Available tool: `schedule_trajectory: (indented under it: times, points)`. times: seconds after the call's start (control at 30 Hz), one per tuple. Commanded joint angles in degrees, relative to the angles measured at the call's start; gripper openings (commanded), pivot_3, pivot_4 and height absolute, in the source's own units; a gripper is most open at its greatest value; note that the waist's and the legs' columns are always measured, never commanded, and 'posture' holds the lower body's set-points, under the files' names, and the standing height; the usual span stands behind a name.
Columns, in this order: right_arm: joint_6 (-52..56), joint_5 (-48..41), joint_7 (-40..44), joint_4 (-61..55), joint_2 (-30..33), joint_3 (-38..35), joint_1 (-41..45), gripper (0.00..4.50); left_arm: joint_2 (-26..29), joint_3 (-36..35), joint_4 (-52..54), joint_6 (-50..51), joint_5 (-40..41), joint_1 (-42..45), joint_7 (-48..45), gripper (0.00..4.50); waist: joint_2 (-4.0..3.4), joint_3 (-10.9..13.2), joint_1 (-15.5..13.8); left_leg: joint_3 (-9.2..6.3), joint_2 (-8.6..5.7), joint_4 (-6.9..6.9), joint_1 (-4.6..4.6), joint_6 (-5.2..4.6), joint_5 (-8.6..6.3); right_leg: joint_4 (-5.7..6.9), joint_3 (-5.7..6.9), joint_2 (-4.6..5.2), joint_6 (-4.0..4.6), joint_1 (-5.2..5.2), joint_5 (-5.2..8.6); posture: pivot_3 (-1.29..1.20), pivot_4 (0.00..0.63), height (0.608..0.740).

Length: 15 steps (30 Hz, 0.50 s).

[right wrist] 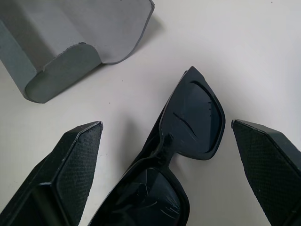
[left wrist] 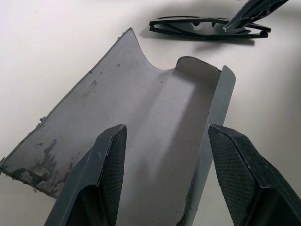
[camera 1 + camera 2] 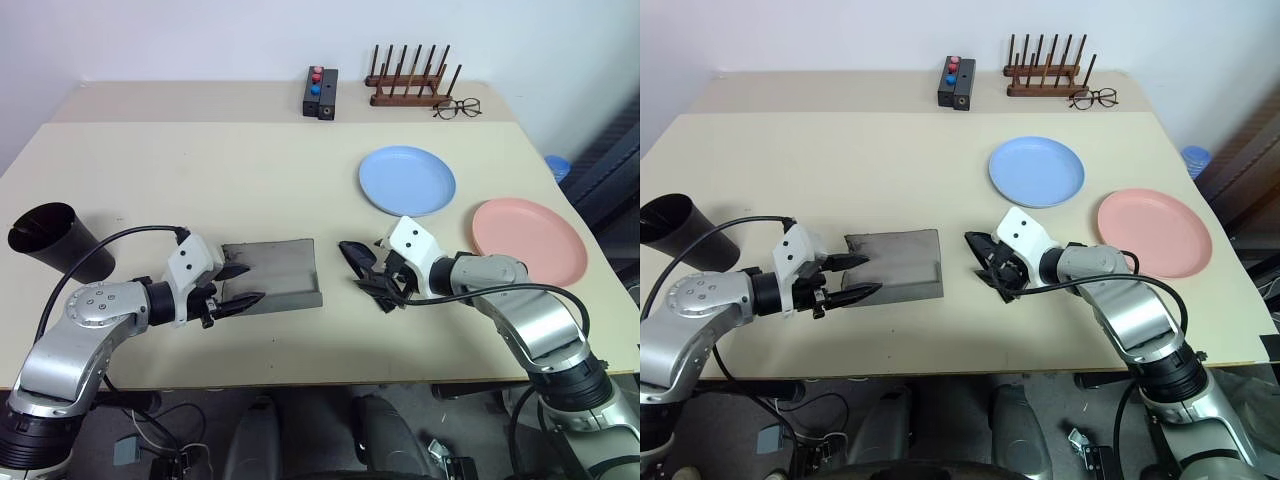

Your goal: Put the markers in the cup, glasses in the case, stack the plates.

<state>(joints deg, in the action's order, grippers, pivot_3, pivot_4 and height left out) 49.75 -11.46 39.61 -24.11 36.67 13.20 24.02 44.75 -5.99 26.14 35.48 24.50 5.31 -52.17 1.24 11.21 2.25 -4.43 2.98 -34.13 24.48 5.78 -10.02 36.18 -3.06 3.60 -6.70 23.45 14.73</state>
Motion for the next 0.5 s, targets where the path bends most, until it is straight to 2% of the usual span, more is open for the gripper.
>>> schedule_trajectory:
  times: [0.03, 0.4, 0.5]
  points:
    - [-0.29, 0.0, 0.07, -0.47, 0.66, -0.77, 0.46, 4.5, 0.67, -0.57, 2.33, -0.26, 1.06, 0.39, 0.26, 2.79, 0.0, 0.0, 0.0, 0.0, 0.0, 0.0, 0.0, 0.0, 0.0, 0.0, 0.0, 0.0, 0.0, 0.0, 0.0, 0.0, 0.15, 0.738]
    - [-0.61, 0.19, -0.03, 0.5, 0.84, -0.95, 0.38, 4.5, 0.58, -0.54, 3.63, 0.34, 1.22, -0.28, 0.92, 2.79, 0.0, 0.0, 0.03, 0.0, 0.0, 0.0, 0.0, 0.0, 0.0, -0.01, 0.0, 0.0, 0.0, 0.0, 0.0, 0.0, 0.15, 0.738]
    - [7.16, -4.2, -2.01, 1.13, -3.23, -5.21, 0.15, 4.5, 0.59, -0.49, 4.13, 0.49, 1.29, -0.53, 1.14, 2.79, 0.01, 0.0, 0.06, 0.0, 0.0, 0.0, 0.0, 0.0, 0.0, -0.01, 0.0, 0.0, 0.0, 0.0, 0.0, 0.0, 0.15, 0.738]
